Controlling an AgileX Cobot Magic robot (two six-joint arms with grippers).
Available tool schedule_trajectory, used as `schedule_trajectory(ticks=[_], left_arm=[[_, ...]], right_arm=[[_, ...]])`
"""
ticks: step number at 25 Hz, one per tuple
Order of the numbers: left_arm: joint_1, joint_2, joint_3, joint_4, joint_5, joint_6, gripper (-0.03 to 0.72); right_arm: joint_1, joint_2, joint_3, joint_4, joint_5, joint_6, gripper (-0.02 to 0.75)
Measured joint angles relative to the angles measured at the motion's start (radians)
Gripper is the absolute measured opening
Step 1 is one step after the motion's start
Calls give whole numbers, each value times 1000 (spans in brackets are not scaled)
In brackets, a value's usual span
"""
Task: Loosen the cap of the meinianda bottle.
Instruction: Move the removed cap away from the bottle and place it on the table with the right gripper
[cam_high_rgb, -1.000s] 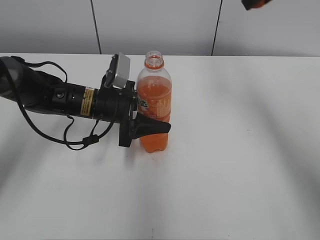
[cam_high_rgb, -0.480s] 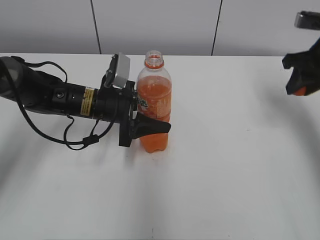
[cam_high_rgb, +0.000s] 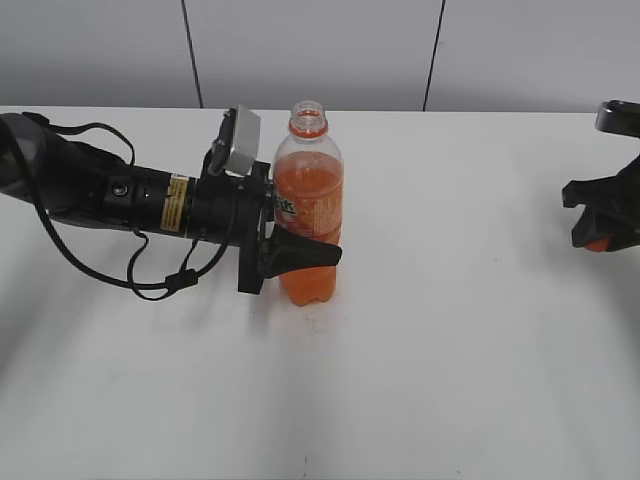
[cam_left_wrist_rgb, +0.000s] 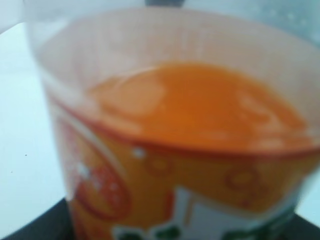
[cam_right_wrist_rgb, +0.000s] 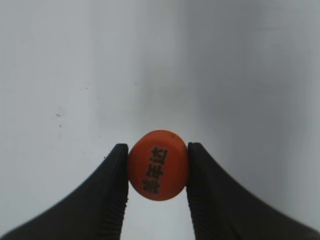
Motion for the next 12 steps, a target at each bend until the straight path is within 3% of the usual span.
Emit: schedule_trajectory(ticks=[12], left_arm=[[0, 0, 0, 0, 0, 0, 419]], right_arm=[[0, 65, 38, 13, -29, 1, 272]])
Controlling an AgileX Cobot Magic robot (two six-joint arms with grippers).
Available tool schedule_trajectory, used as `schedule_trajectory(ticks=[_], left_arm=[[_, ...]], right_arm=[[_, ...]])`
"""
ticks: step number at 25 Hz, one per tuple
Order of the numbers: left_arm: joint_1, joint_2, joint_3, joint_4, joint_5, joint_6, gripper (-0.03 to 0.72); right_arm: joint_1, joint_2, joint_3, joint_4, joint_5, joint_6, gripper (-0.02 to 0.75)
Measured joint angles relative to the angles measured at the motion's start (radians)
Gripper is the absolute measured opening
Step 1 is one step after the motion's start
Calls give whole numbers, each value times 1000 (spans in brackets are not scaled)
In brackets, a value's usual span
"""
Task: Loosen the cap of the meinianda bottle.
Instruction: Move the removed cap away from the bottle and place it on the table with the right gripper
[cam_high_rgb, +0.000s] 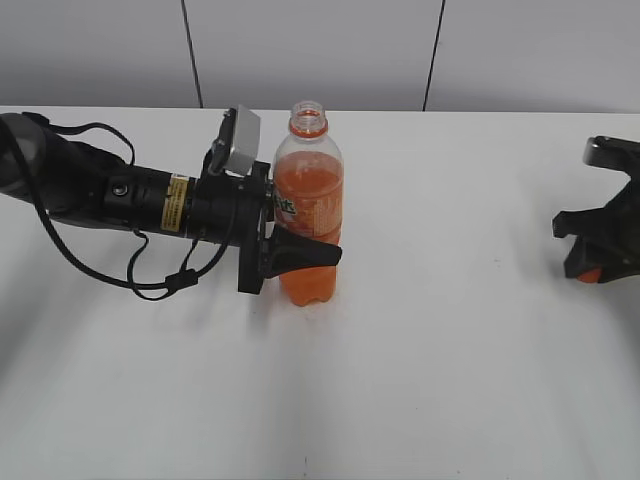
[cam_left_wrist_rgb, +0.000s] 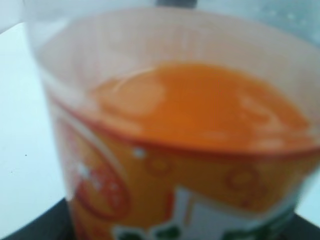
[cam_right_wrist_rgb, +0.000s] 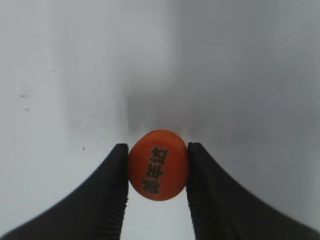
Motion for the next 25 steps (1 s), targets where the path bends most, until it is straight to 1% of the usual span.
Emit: schedule_trajectory(ticks=[20, 22, 25], left_arm=[[0, 0, 0, 0, 0, 0, 419], [0, 0, 0, 0, 0, 0, 419], [0, 0, 0, 1, 0, 0, 419]], right_arm=[[0, 42, 0, -15, 15, -3, 272], [0, 42, 0, -23, 19, -3, 293], [0, 42, 0, -30, 26, -3, 389]])
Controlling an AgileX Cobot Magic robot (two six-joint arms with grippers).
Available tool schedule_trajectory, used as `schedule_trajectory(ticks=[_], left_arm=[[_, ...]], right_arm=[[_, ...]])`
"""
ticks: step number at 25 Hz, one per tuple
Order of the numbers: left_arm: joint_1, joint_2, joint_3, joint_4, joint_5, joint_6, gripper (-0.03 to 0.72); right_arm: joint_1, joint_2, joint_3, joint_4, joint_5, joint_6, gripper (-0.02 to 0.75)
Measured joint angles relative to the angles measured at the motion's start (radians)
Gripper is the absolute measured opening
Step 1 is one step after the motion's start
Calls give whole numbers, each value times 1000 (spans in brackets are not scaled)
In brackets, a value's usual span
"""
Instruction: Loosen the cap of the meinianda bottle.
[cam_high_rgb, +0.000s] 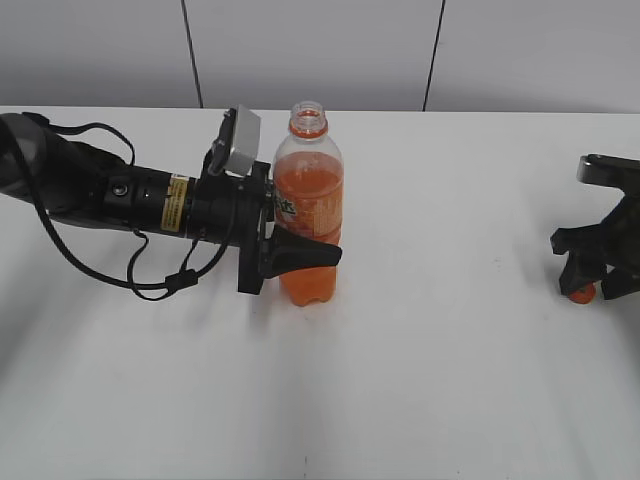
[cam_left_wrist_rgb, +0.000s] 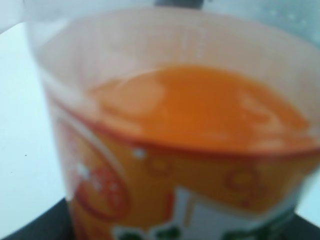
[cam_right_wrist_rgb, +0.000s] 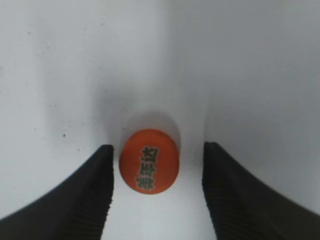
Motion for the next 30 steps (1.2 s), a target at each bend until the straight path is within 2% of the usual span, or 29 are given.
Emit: schedule_trajectory(ticks=[2, 4, 16, 22, 30], left_arm=[[0, 0, 0, 0, -3, 0, 419], [0, 0, 0, 3, -9, 0, 419], [0, 0, 0, 13, -23, 1, 426], [0, -1, 0, 26, -67, -18, 627], [4, -43, 0, 27, -77, -29, 647]], right_arm=[[0, 0, 0, -1, 0, 0, 446], [0, 0, 0, -1, 2, 0, 467], [0, -139, -66, 49, 101, 0, 480], [0, -189, -66, 65, 108, 0, 480], [0, -192, -67, 71, 120, 0, 480]])
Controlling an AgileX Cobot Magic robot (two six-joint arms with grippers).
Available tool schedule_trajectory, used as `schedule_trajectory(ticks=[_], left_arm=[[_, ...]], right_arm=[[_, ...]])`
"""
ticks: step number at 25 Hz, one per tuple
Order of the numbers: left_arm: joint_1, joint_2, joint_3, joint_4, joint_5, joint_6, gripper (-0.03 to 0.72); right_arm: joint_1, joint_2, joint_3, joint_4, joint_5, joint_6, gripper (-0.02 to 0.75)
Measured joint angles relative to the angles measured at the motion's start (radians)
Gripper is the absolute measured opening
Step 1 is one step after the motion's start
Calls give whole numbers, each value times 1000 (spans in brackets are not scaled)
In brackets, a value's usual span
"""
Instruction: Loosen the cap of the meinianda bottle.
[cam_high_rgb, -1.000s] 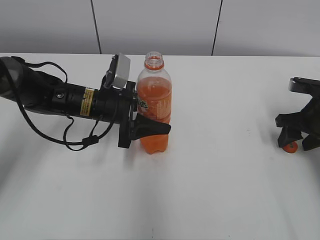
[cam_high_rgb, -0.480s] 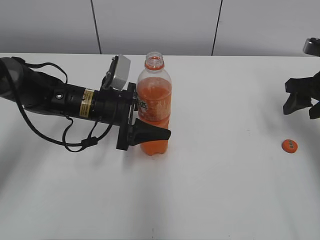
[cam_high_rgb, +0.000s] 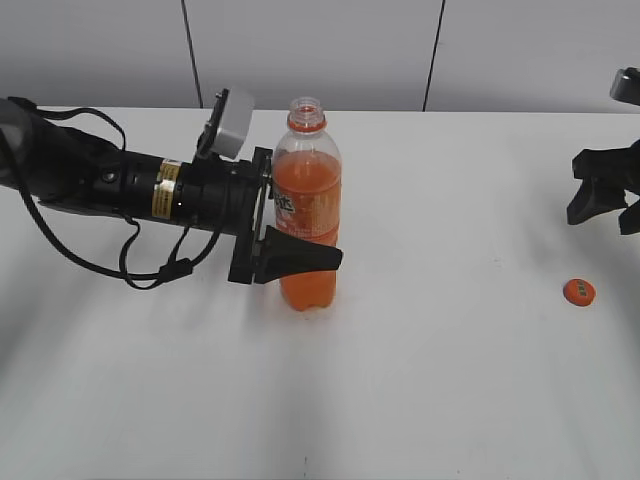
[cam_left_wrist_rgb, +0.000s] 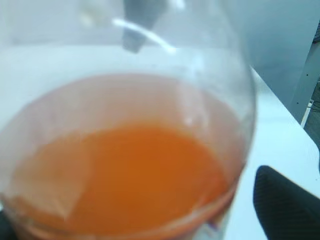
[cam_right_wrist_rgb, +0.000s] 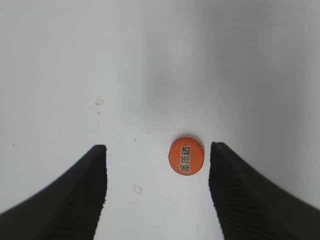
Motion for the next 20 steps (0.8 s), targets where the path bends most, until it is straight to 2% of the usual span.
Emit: schedule_trajectory(ticks=[7, 15, 20], left_arm=[[12, -70, 1, 2, -2, -36, 631], [14, -164, 1, 5, -3, -44, 608], [14, -223, 1, -30, -3, -49, 594]], right_arm=[[0, -17, -1, 1, 41, 0, 480], [0, -146, -1, 2, 53, 0, 480], [0, -235, -1, 2, 60, 0, 480]])
